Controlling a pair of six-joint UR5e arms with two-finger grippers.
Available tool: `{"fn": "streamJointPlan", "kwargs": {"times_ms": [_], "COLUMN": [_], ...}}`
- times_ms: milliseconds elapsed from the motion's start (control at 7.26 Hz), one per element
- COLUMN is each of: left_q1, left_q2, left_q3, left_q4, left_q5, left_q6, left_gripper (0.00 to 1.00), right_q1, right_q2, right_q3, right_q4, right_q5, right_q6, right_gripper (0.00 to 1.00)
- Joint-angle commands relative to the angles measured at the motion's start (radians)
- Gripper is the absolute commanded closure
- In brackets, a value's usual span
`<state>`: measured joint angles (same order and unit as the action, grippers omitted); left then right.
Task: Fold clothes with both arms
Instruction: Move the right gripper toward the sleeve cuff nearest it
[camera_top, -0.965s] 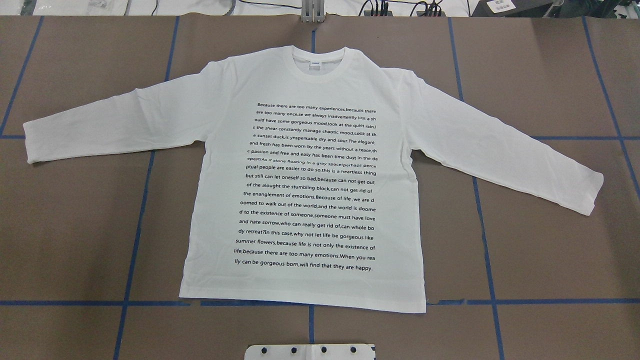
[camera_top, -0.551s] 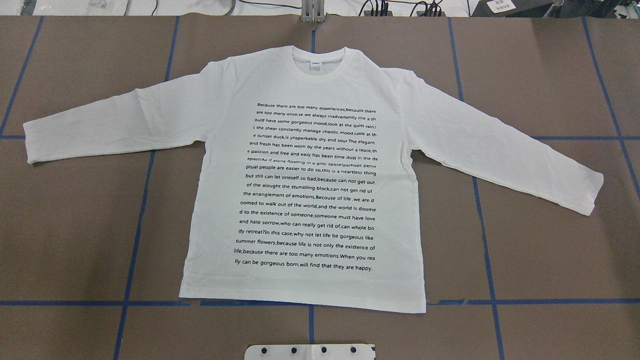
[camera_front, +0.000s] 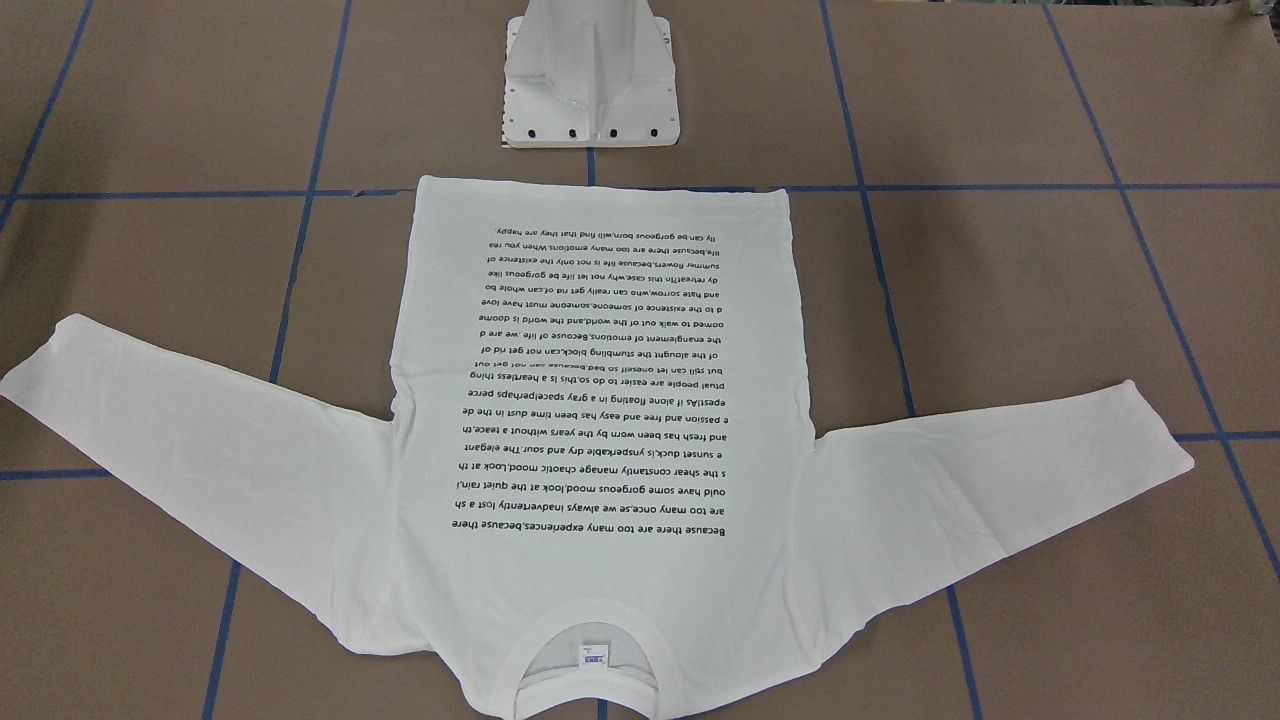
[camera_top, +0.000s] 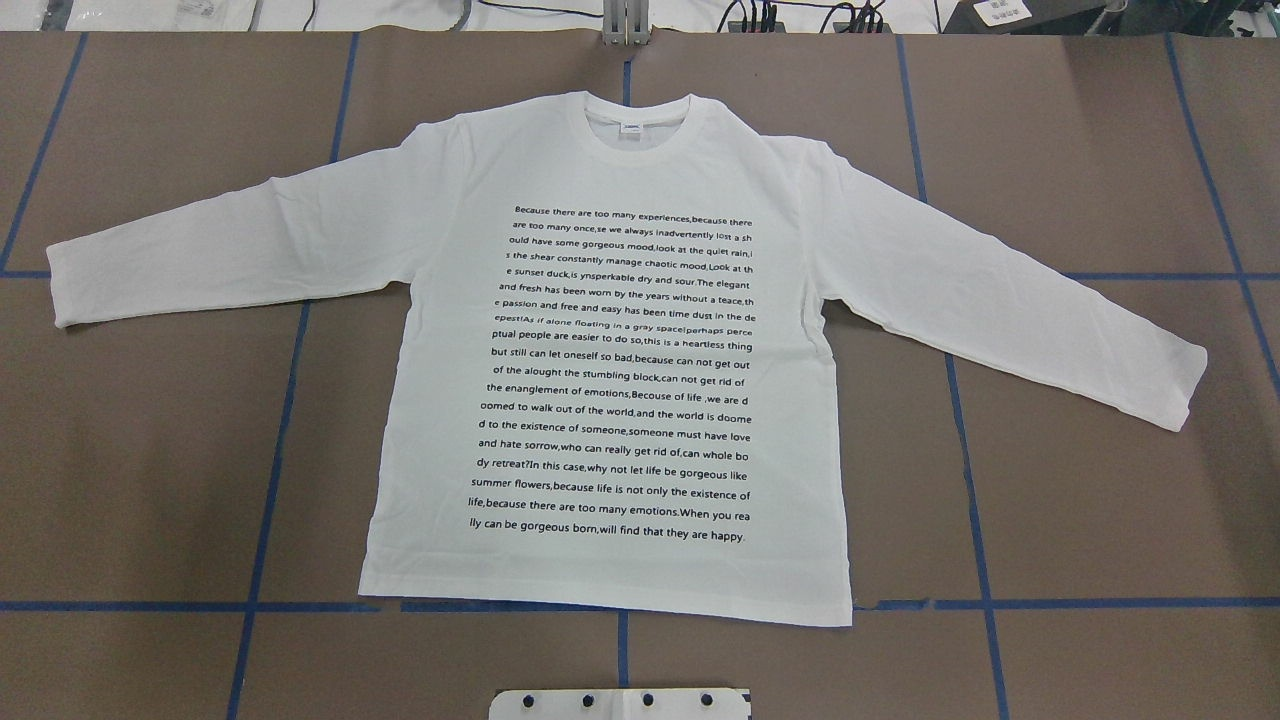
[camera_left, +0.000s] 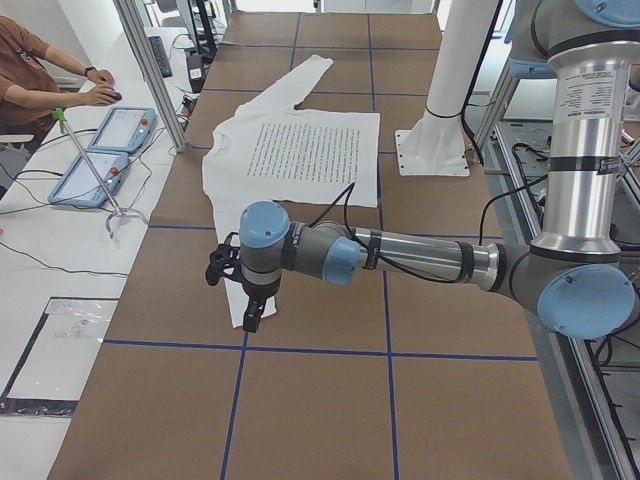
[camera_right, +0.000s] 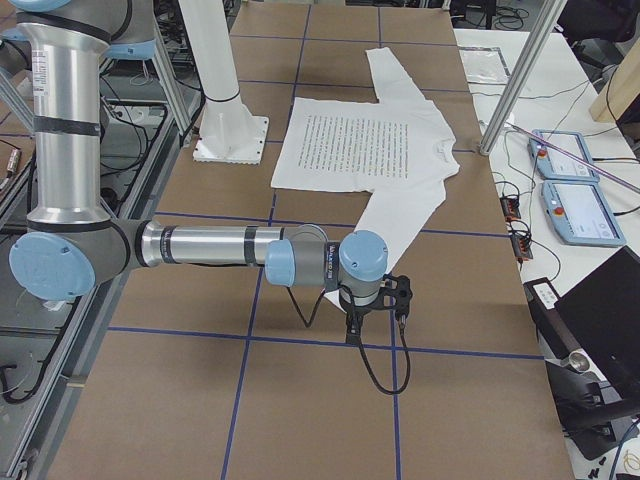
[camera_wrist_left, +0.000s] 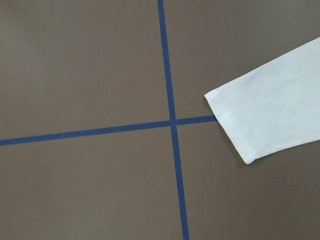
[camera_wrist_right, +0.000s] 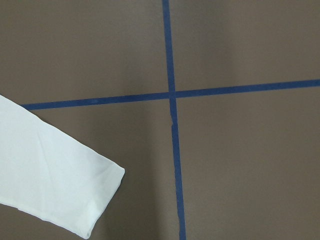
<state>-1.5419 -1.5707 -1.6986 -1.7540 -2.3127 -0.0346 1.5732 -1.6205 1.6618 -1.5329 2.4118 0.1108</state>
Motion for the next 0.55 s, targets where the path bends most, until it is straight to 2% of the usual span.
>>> {"fn": "streamJointPlan", "kwargs": {"times_ms": [0,138,276,413], "left_q1": [0.012,0.013,0.013,0.016], "left_q2": [-0.011,0.001,0.03,0.018], "left_q3": [0.01,0.013,0.02,0.037], "left_q4": [-0.093,-0.129,-0.154,-0.157], "left_q5": [-0.005,-0.043,-0.132,-0.152], "left_q6": [0.002,0.005,-0.001,-0.004], "left_gripper": [0.0,0.0,0.0,0.0], "right_q1": [-0.092,-0.16,-0.209,-0.258], "right_q2": [0.025,0.025,0.027,0.019], "right_q3": [-0.02,-0.042,-0.075,-0.126], "right_q4": [0.162,0.247,0.331,0.478], "right_q5": [-0.002,-0.023,-0.051,-0.054], "right_q6": [0.149,0.22,0.29,0.364], "right_gripper": [0.0,0.0,0.0,0.0]}}
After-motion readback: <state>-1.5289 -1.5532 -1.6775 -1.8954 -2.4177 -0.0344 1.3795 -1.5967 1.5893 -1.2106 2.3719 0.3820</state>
